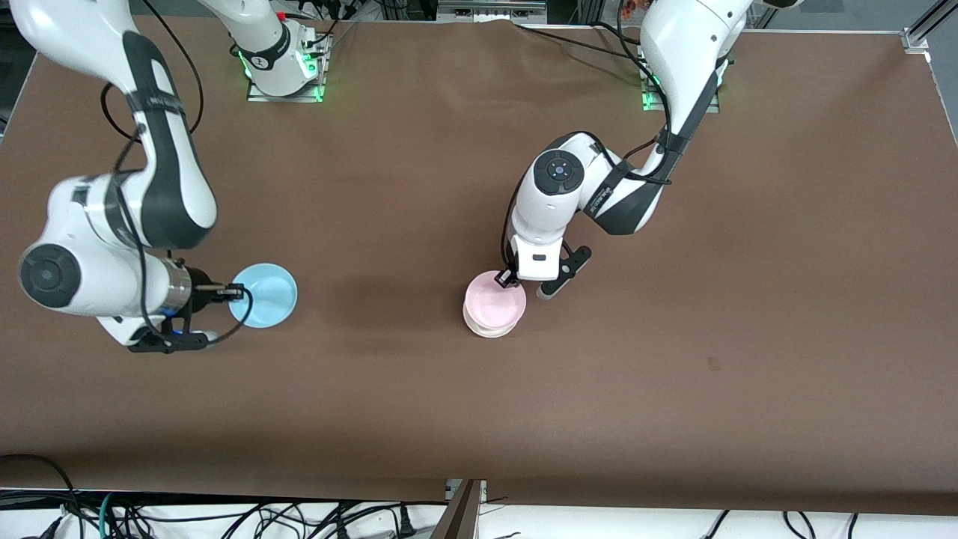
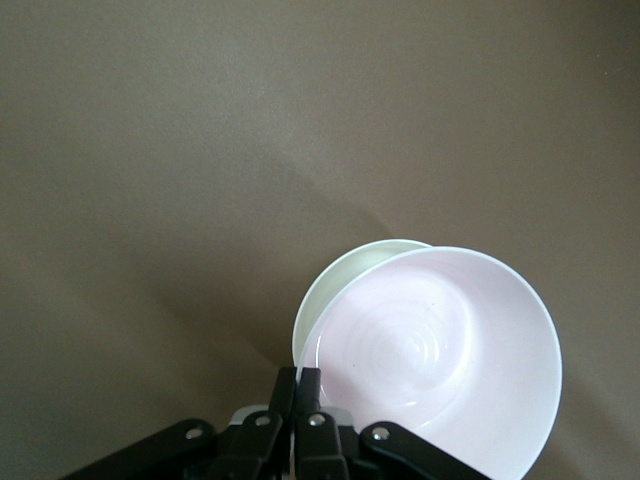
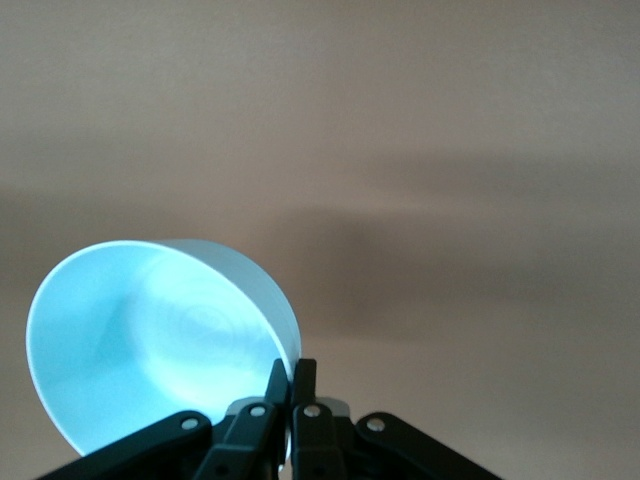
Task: Stack pink and blue bowls on white bowl
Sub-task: 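Lower the pink bowl into the white bowl with the left gripper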
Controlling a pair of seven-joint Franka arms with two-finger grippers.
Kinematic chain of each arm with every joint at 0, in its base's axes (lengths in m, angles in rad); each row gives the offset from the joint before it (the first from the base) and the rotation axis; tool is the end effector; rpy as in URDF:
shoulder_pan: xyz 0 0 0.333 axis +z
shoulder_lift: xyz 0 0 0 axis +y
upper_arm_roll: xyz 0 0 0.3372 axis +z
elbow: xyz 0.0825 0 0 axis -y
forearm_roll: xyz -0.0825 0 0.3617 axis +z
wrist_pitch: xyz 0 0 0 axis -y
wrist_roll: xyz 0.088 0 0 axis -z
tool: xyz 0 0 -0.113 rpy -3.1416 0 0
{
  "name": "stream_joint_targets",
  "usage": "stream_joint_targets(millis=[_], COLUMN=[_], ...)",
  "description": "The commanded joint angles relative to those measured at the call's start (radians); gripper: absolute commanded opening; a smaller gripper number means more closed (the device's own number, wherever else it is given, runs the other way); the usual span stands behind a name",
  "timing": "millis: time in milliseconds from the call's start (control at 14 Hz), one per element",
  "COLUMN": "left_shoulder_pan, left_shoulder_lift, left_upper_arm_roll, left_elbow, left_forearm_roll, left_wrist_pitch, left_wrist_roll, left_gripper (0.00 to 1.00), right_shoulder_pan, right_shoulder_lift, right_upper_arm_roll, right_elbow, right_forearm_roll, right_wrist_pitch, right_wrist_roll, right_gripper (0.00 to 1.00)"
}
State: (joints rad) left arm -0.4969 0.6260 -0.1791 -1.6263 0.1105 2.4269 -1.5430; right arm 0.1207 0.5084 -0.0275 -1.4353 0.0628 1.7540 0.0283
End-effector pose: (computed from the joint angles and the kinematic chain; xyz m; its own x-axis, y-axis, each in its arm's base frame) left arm 0.5621 -0.4236 0.3036 0.6733 0.7392 -0.0129 0.7280 -0.6599 0.1858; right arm 0.6645 0.0714 0.4051 0.9804 0.0527 -0.1898 0.0459 -0.9982 -0.0397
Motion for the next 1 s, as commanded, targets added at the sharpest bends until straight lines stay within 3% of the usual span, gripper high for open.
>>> stream_joint_targets(millis=[0, 929], left_shoulder_pan=[-0.023, -0.048], left_shoulder_lift=[0.009, 0.012], left_upper_arm_roll=[0.018, 0.018], left_elbow=[0.031, 0.008], left_forearm_roll=[0.029, 0.041], left_wrist_pitch=[-0.026, -0.017], left_wrist_roll=[-0.035, -0.08], left_gripper=[0.0, 0.0], right_shoulder_pan=[-0.001, 0.025], right_shoulder_lift=[-0.088, -0.085], right_upper_arm_roll=[0.003, 0.005], right_elbow=[-0.01, -0.008], right_forearm_roll=[0.006, 0.025], right_wrist_pitch=[-0.071, -0.073], right_wrist_roll=[-0.004, 0.03], right_gripper=[0.0, 0.0])
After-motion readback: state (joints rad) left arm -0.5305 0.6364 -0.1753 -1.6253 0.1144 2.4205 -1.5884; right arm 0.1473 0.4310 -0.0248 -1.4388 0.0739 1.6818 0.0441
